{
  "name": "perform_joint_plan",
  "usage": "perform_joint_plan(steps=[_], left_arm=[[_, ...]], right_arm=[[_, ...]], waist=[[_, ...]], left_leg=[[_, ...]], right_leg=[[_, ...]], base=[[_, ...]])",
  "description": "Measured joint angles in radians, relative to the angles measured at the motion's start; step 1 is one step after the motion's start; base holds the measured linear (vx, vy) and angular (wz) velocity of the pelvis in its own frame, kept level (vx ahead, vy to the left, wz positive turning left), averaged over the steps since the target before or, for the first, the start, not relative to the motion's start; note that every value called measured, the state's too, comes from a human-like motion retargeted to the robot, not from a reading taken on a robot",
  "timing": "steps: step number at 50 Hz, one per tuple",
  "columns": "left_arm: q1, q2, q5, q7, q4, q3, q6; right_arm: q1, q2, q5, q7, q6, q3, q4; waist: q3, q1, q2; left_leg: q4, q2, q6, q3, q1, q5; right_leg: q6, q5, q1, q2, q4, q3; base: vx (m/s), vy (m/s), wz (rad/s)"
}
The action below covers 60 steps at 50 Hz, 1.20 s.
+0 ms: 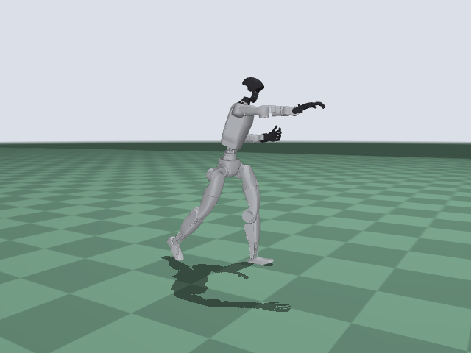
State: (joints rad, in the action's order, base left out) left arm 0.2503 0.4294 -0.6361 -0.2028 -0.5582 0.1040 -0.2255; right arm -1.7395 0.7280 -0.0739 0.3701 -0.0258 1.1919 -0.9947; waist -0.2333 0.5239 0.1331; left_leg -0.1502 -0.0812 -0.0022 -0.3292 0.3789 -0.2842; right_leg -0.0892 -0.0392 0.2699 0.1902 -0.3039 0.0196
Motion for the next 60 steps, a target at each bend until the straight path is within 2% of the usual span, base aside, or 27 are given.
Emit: perform_joint_plan(steps=[2, 3, 5, 7, 8, 11, 15, 19, 21, 23, 25, 27, 30, 32, 35, 37, 40, 43, 45, 47, 48, 50, 51, 53, 55, 57, 60], left_arm=[[0.071, 0.03, -0.068, -0.06, -0.031, 0.004, 0.034], [0.087, 0.038, -0.113, -0.071, -0.042, 0.0, 0.052], [0.073, 0.02, -0.167, -0.049, -0.05, -0.03, 0.082], [0.005, -0.04, -0.144, 0.021, -0.035, -0.062, 0.099], [-0.036, -0.071, -0.111, 0.058, -0.021, -0.069, 0.091], [-0.17, -0.135, -0.048, 0.137, 0.011, -0.075, 0.069], [-0.26, -0.174, 0.008, 0.192, 0.005, -0.125, 0.017], [-0.314, -0.105, 0.174, 0.361, -0.006, -0.103, -0.013], [-0.361, -0.055, 0.251, 0.374, 0.018, -0.041, -0.025], [-0.394, -0.027, 0.324, 0.349, 0.056, 0.016, -0.036], [-0.367, -0.035, 0.409, 0.336, 0.083, 0.019, -0.026], [-0.245, -0.084, 0.427, 0.318, 0.082, -0.02, -0.01], [-0.018, -0.148, 0.326, 0.254, 0.049, -0.078, -0.015], [0.085, -0.106, 0.266, 0.208, 0.013, -0.089, -0.029], [0.151, 0.009, 0.217, 0.157, -0.039, -0.093, -0.041], [0.166, 0.062, 0.22, 0.142, -0.062, -0.118, -0.033], [0.174, 0.12, 0.296, 0.13, -0.09, -0.191, -0.018], [0.111, 0.159, 0.414, 0.155, -0.107, -0.209, -0.03], [-0.009, 0.171, 0.485, 0.227, -0.098, -0.145, -0.038], [-0.215, 0.175, 0.519, 0.316, -0.048, -0.025, -0.046], [-0.333, 0.177, 0.501, 0.358, -0.016, 0.038, -0.046], [-0.547, 0.153, 0.541, 0.403, 0.047, 0.123, -0.039], [-0.637, 0.126, 0.565, 0.424, 0.067, 0.14, -0.033], [-0.776, 0.059, 0.641, 0.455, 0.087, 0.146, -0.021], [-0.851, -0.007, 0.687, 0.492, 0.076, 0.132, -0.006], [-0.876, -0.05, 0.645, 0.535, 0.055, 0.127, 0.002], [-0.863, -0.071, 0.587, 0.531, 0.056, 0.133, 0.011]], right_arm=[[-0.082, 0.031, 0.191, -0.095, 0.001, 0.124, -0.182], [-0.101, 0.051, 0.289, -0.082, 0.006, 0.083, -0.216], [-0.093, 0.117, 0.476, 0.035, -0.047, -0.157, -0.094], [0.106, 0.126, 0.617, 0.108, -0.152, -0.519, 0.311], [0.248, 0.1, 0.662, 0.097, -0.214, -0.639, 0.525], [0.681, -0.02, 0.653, -0.006, -0.256, -0.869, 1.06], [1.191, -0.202, 0.587, -0.255, -0.224, -1.049, 1.44], [1.618, -0.278, 0.68, -0.329, -0.22, -1.056, 1.514], [1.818, -0.311, 0.704, -0.364, -0.228, -1.06, 1.506], [1.961, -0.354, 0.739, -0.398, -0.241, -1.059, 1.477], [1.998, -0.387, 0.766, -0.402, -0.257, -1.03, 1.447], [1.935, -0.396, 0.763, -0.381, -0.272, -0.983, 1.449], [1.784, -0.403, 0.755, -0.365, -0.28, -0.96, 1.487], [1.734, -0.42, 0.781, -0.355, -0.291, -0.976, 1.527], [1.721, -0.44, 0.831, -0.323, -0.312, -0.989, 1.573], [1.722, -0.436, 0.842, -0.324, -0.299, -0.997, 1.574], [1.726, -0.393, 0.798, -0.36, -0.269, -1.006, 1.556], [1.736, -0.337, 0.699, -0.389, -0.279, -0.97, 1.548], [1.746, -0.318, 0.654, -0.386, -0.281, -0.939, 1.54], [1.772, -0.322, 0.627, -0.342, -0.288, -0.925, 1.501], [1.797, -0.332, 0.613, -0.303, -0.288, -0.93, 1.475], [1.871, -0.357, 0.593, -0.272, -0.291, -0.946, 1.432], [1.915, -0.365, 0.611, -0.282, -0.291, -0.966, 1.437], [1.992, -0.361, 0.671, -0.335, -0.291, -0.992, 1.469], [2.043, -0.32, 0.738, -0.388, -0.282, -1.0, 1.514], [2.076, -0.268, 0.774, -0.398, -0.258, -1.019, 1.544], [2.132, -0.23, 0.776, -0.41, -0.207, -1.069, 1.545]], waist=[[-0.041, 0.047, -0.021], [-0.06, 0.048, -0.03], [-0.109, 0.027, -0.055], [-0.131, -0.034, -0.052], [-0.13, -0.078, -0.047], [-0.092, -0.236, -0.056], [-0.044, -0.497, -0.125], [-0.056, -0.711, -0.146], [-0.075, -0.742, -0.135], [-0.095, -0.727, -0.129], [-0.122, -0.688, -0.143], [-0.151, -0.644, -0.146], [-0.139, -0.566, -0.129], [-0.096, -0.466, -0.101], [-0.033, -0.28, -0.034], [-0.004, -0.19, -0.006], [0.02, -0.136, -0.031], [0.026, -0.193, -0.079], [0.012, -0.253, -0.087], [-0.029, -0.319, -0.065], [-0.042, -0.349, -0.047], [-0.061, -0.416, -0.048], [-0.057, -0.455, -0.059], [-0.041, -0.549, -0.098], [-0.019, -0.666, -0.147], [0.002, -0.78, -0.164], [0.032, -0.903, -0.141]], left_leg=[[-0.23, 0.036, 0.056, 0.082, 0.044, -0.056], [-0.381, 0.058, 0.092, 0.102, 0.067, -0.141], [-0.599, 0.085, 0.13, 0.121, 0.076, -0.286], [-0.644, 0.099, 0.124, 0.123, 0.037, -0.344], [-0.624, 0.105, 0.117, 0.127, 0.0, -0.351], [-0.485, 0.112, 0.107, 0.181, -0.121, -0.299], [-0.271, 0.077, 0.066, 0.283, -0.287, -0.14], [-0.164, 0.089, 0.05, 0.374, -0.468, 0.0], [-0.241, 0.103, 0.068, 0.416, -0.518, 0.027], [-0.456, 0.109, 0.08, 0.421, -0.49, 0.036], [-0.742, 0.085, 0.082, 0.397, -0.403, 0.018], [-0.988, 0.061, 0.101, 0.366, -0.31, -0.054], [-1.183, 0.046, 0.152, 0.312, -0.147, -0.148], [-1.137, 0.063, 0.178, 0.272, -0.055, -0.186], [-0.852, 0.094, 0.193, 0.188, 0.016, -0.185], [-0.526, 0.111, 0.165, 0.166, -0.006, -0.11], [-0.05, 0.096, 0.077, 0.198, -0.097, -0.01], [0.083, 0.041, 0.045, 0.154, -0.148, 0.014], [-0.002, 0.036, 0.094, 0.155, -0.154, -0.002], [-0.194, 0.076, 0.163, 0.19, -0.137, -0.144], [-0.289, 0.101, 0.182, 0.2, -0.121, -0.218], [-0.377, 0.116, 0.163, 0.214, -0.149, -0.295], [-0.374, 0.118, 0.139, 0.222, -0.178, -0.309], [-0.316, 0.107, 0.089, 0.239, -0.249, -0.299], [-0.217, 0.093, 0.053, 0.258, -0.327, -0.243], [-0.134, 0.112, 0.04, 0.282, -0.406, -0.162], [-0.064, 0.17, 0.028, 0.323, -0.528, -0.032]], right_leg=[[0.028, -0.016, 0.036, 0.016, -0.152, -0.026], [0.038, -0.044, 0.027, 0.03, -0.274, -0.048], [0.065, -0.139, -0.041, 0.06, -0.549, -0.088], [0.099, -0.257, -0.17, 0.088, -0.754, -0.112], [0.115, -0.308, -0.233, 0.09, -0.809, -0.122], [0.127, -0.387, -0.408, 0.04, -0.778, -0.158], [0.062, -0.33, -0.541, -0.064, -0.358, -0.209], [-0.001, -0.246, -0.542, -0.043, 0.145, -0.267], [-0.01, -0.211, -0.535, -0.019, 0.21, -0.288], [0.021, -0.184, -0.528, -0.011, 0.146, -0.279], [0.077, -0.276, -0.542, -0.037, -0.026, -0.253], [0.105, -0.421, -0.548, -0.066, -0.2, -0.221], [0.089, -0.515, -0.509, -0.085, -0.284, -0.188], [0.054, -0.491, -0.444, -0.083, -0.21, -0.167], [0.011, -0.363, -0.342, -0.06, -0.058, -0.121], [0.003, -0.239, -0.272, -0.059, 0.022, -0.089], [0.006, -0.082, -0.158, -0.109, 0.058, -0.041], [0.009, -0.049, -0.147, -0.161, -0.156, -0.019], [0.034, -0.095, -0.22, -0.147, -0.423, -0.051], [0.068, -0.179, -0.317, -0.074, -0.685, -0.094], [0.054, -0.204, -0.392, -0.036, -0.814, -0.1], [0.095, -0.299, -0.463, -0.032, -0.888, -0.094], [0.082, -0.317, -0.507, -0.043, -0.881, -0.092], [0.094, -0.359, -0.561, -0.075, -0.759, -0.109], [0.11, -0.349, -0.572, -0.107, -0.498, -0.154], [0.073, -0.261, -0.552, -0.11, -0.169, -0.208], [-0.018, -0.172, -0.519, -0.091, 0.217, -0.306]], base=[[1.31, 0.37, 1.07], [1.27, 0.33, 1.44], [1.22, 0.25, 1.29], [1.16, 0.15, 0.91], [1.13, 0.1, 0.9], [1.13, 0.04, 1.1], [1.16, -0.1, 1.2], [1.23, -0.25, 0.9], [1.24, -0.34, 0.33], [1.16, -0.35, -0.14], [1.1, -0.32, -0.65], [1.07, -0.26, -0.96], [1.08, -0.18, -0.88], [1.11, -0.11, -0.88], [1.13, -0.02, -1.04], [1.16, 0.11, -1.02], [1.19, 0.19, -0.65], [1.14, 0.21, 0.13], [1.04, 0.19, 0.56], [0.98, 0.15, 0.81], [0.97, 0.12, 0.89], [0.97, 0.12, 0.87], [0.99, 0.11, 0.82], [0.99, 0.1, 0.74], [1.0, 0.06, 0.67], [1.06, -0.02, 0.64], [1.13, -0.12, 0.28]])
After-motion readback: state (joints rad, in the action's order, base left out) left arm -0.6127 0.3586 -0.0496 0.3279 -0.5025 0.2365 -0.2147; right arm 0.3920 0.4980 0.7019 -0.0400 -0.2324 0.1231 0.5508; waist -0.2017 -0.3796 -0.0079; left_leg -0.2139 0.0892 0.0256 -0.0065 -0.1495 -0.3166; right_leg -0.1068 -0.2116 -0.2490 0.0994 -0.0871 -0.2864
